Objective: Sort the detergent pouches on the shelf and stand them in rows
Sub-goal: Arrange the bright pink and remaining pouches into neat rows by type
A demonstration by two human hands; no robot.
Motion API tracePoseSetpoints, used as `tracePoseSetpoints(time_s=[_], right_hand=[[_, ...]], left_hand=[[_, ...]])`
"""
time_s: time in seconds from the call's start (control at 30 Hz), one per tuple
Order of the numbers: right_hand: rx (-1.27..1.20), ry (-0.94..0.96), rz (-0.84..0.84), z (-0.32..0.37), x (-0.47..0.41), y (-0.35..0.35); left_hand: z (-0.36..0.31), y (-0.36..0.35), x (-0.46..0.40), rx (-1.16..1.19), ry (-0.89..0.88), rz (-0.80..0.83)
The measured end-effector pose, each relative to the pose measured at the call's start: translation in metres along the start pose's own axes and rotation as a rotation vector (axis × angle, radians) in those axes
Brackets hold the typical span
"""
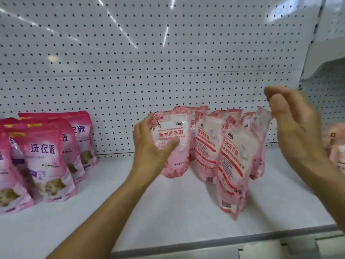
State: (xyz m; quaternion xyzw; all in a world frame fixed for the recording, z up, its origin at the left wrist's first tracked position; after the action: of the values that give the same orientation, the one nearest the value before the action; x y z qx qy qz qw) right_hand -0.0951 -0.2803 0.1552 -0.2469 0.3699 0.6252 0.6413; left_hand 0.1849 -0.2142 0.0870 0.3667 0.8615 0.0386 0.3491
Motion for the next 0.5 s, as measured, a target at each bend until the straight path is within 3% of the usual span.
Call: tracePoseSetpoints(time_s=[0.07, 0.2, 0.23, 0.37, 0.5], right_hand=[[0.055, 0.079, 0.101, 0.024, -0.028, -0.019], [0.298, 0.135, 0.474, 0.04, -0.077, -0.079], [0.379, 0.133, 0.571, 0.036, -0.087, -0.094], [0.64, 0.102, 0.821, 0.004, -0.118, -0.135], [0.704, 0.059, 0.956, -0.032, -0.136, -0.165]], left_hand=[[0.014, 0.013, -0.035, 0.074, 0.117, -0.03], [0.04, -0.007, -0.064, 0.138, 0.296, 0.258], [0.048, -0.011, -0.068, 0.17, 0.318, 0.262], [0.081, 0.001, -0.083, 0.303, 0.353, 0.019], [0.108, 0.021, -0.097, 0.368, 0.363, -0.149]])
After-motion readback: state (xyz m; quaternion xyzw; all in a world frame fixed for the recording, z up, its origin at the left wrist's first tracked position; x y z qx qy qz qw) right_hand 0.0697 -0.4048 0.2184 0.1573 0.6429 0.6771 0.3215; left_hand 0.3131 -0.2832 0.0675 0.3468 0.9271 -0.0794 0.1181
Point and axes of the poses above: each hand's wrist, its own x-axis away from the middle knuckle, its own y-axis out of the back of the hand, z = x × y, the point moved 6 cm from there along -x, towards the middle knuckle, and after that the axes turned 1 degree about -y, right-handed, at the moved point
